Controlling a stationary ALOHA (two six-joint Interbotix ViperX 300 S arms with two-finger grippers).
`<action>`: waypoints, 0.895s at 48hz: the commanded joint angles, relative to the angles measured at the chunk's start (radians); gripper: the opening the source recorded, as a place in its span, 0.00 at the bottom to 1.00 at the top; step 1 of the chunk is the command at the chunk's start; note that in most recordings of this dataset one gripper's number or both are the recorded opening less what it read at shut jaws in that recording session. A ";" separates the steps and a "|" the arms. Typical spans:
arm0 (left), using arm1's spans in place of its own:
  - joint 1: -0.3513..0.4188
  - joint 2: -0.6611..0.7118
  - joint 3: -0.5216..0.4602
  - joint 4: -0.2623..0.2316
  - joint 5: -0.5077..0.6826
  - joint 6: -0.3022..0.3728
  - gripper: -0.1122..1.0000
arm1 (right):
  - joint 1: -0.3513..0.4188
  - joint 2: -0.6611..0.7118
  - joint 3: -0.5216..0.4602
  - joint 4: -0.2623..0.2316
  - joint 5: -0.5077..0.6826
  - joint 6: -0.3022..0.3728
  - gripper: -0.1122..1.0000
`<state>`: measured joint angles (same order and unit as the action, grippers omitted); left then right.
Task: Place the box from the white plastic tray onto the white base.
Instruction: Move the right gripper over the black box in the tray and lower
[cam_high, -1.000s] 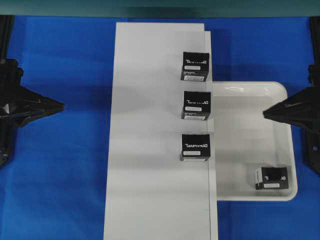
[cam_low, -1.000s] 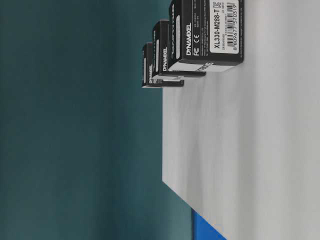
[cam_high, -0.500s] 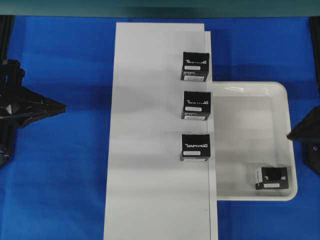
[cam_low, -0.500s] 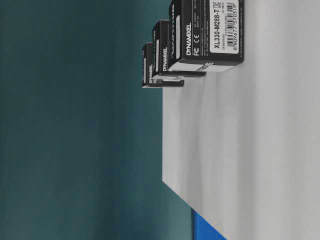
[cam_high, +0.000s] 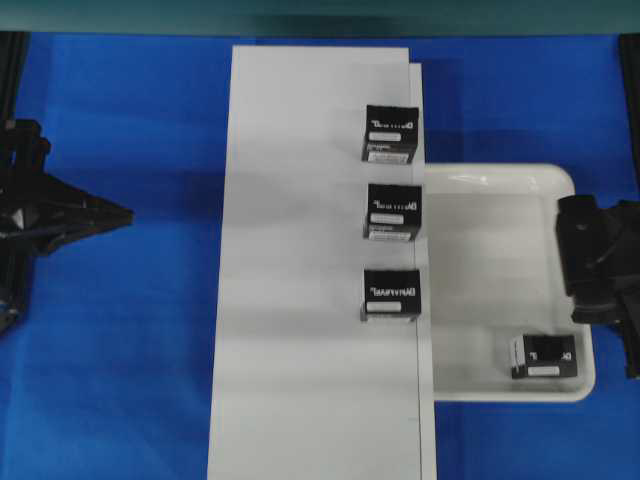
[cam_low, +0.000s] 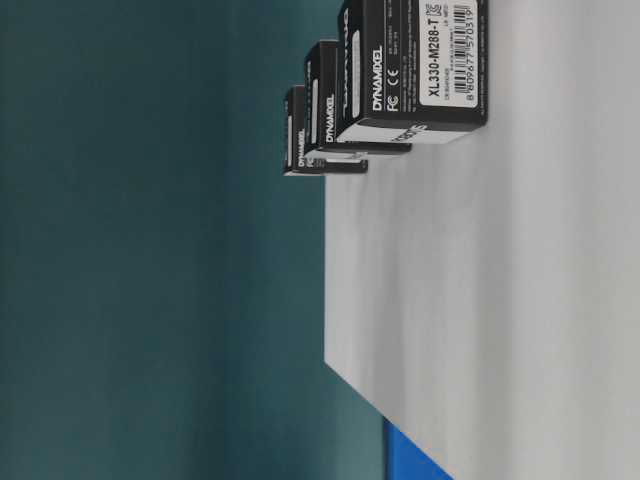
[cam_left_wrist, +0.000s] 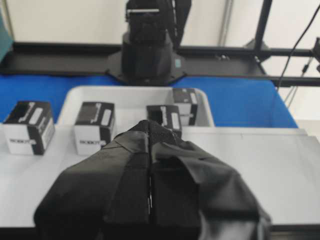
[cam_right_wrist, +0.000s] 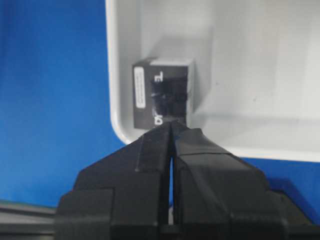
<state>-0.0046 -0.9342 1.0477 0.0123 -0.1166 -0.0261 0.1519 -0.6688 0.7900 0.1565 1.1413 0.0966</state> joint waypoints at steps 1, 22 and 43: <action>0.003 0.009 -0.028 0.003 -0.005 -0.002 0.04 | 0.012 0.029 0.014 0.005 -0.014 -0.002 0.10; 0.003 0.044 -0.032 0.003 -0.005 -0.002 0.04 | 0.034 0.057 0.103 0.100 -0.089 0.043 0.70; 0.002 0.052 -0.032 0.003 -0.006 -0.002 0.04 | 0.051 0.109 0.164 0.060 -0.210 0.081 1.00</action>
<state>-0.0031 -0.8882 1.0431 0.0123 -0.1166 -0.0276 0.2010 -0.5798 0.9511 0.2194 0.9465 0.1764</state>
